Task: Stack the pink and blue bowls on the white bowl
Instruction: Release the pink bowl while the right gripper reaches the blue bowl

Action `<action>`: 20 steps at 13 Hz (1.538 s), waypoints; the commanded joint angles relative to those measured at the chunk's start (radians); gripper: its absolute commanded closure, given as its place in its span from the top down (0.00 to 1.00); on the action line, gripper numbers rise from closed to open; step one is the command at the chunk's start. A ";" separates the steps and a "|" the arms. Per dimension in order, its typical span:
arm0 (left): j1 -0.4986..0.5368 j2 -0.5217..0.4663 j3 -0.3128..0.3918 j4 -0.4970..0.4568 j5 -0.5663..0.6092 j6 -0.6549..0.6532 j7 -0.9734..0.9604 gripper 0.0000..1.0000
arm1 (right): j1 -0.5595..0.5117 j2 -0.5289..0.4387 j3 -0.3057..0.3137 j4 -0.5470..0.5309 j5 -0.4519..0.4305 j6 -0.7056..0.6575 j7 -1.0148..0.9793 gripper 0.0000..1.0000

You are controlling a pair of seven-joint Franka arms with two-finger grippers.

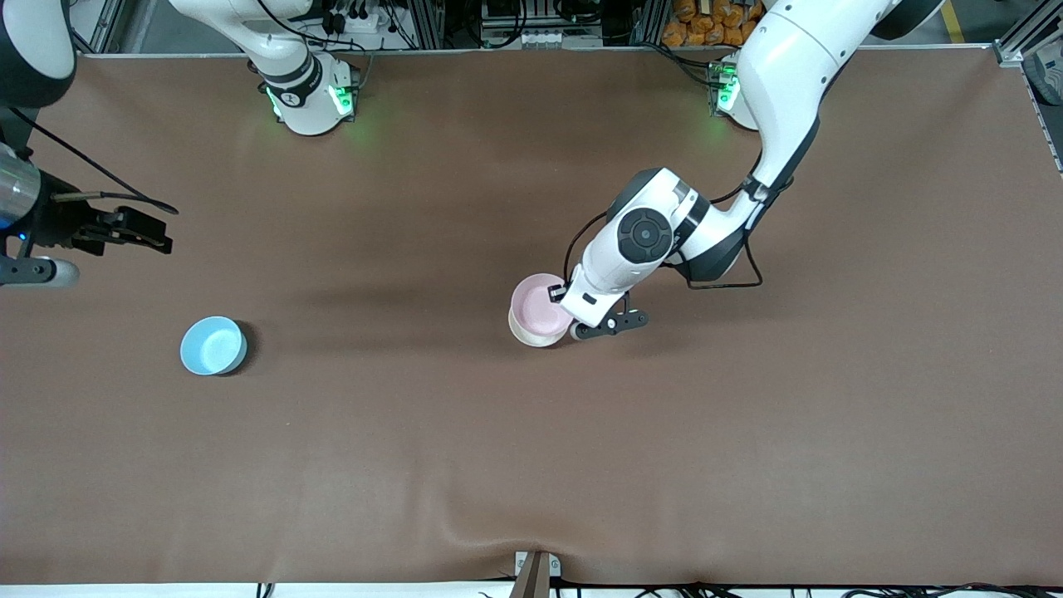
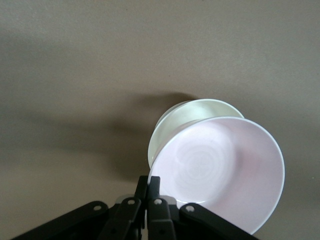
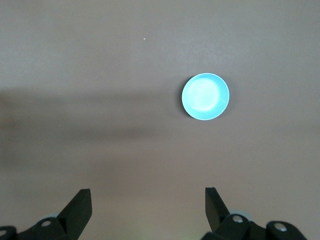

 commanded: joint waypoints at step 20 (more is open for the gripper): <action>0.204 -0.439 0.113 0.033 0.025 -0.465 0.292 1.00 | -0.275 0.532 0.003 -0.163 0.029 0.552 -0.371 0.11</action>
